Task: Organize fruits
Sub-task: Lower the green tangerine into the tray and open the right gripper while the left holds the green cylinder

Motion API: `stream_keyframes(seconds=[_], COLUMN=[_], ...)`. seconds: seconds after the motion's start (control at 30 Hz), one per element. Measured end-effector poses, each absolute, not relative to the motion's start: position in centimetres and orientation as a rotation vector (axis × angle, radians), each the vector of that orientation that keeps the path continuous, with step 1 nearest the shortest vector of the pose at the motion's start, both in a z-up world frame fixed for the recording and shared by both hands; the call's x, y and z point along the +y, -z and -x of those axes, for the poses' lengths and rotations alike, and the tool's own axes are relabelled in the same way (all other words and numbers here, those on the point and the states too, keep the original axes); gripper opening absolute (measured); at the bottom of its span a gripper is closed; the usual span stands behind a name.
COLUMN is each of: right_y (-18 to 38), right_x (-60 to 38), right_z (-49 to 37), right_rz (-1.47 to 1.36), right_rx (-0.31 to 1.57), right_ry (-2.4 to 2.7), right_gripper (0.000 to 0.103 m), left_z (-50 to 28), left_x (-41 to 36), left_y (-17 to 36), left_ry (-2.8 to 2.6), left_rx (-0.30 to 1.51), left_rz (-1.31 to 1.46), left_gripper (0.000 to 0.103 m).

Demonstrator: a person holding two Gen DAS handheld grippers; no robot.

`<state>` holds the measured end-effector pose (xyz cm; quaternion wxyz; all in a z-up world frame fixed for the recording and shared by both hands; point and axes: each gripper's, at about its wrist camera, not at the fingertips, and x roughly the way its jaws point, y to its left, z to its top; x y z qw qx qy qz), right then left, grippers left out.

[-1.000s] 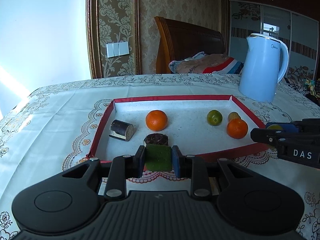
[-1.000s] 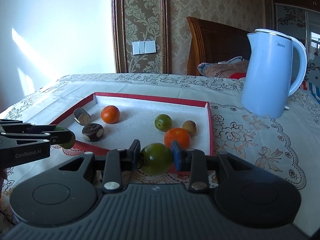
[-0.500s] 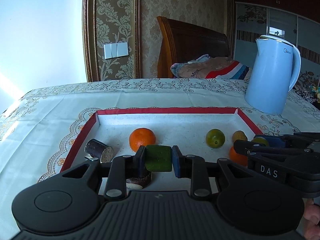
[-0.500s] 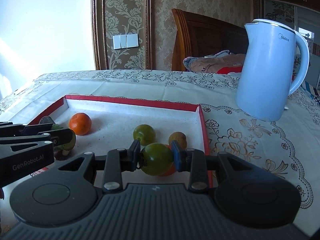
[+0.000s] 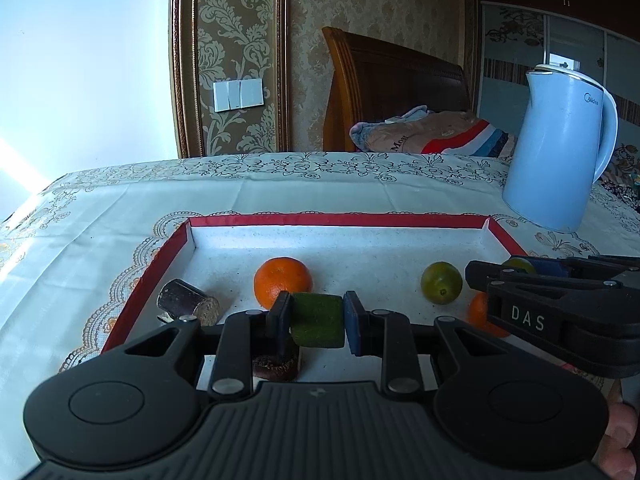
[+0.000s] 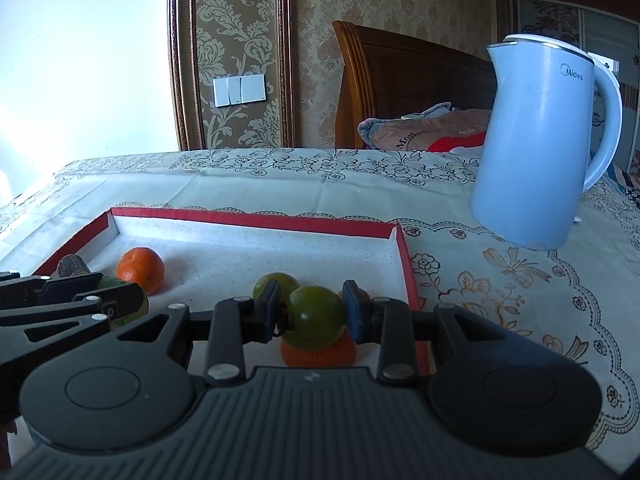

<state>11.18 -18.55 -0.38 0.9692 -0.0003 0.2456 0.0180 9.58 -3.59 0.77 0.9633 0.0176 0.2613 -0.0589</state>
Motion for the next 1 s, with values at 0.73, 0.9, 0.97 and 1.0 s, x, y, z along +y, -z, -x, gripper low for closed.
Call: stream_keyframes(seconds=[0.73,0.9,0.97,1.0], right_y=[0.8,0.9,0.9,1.0], right_x=[-19.2,-18.8,-18.9,-19.0], right_z=[-13.0,-13.6,-14.1,-14.4], right_rz=[-0.022,-0.002,-0.002,-0.006], right_rx=[0.485,0.488,0.494,0.501], right_ry=[0.001,0.001,0.004,0.009], right_gripper=[0.032,0.032,0.032,0.032], left_z=[-11.6,-12.0,-12.0,-12.0], left_x=[-4.7,-4.7,-4.7,-4.8], left_y=[0.4,0.6,0.6,0.6], left_ry=[0.083,0.074,0.068,0.067], left_rx=[0.554,0.563,0.561,0.56], left_rz=[-0.063,-0.063,-0.065,-0.068], left_gripper=[0.027,0.027,0.027,0.027])
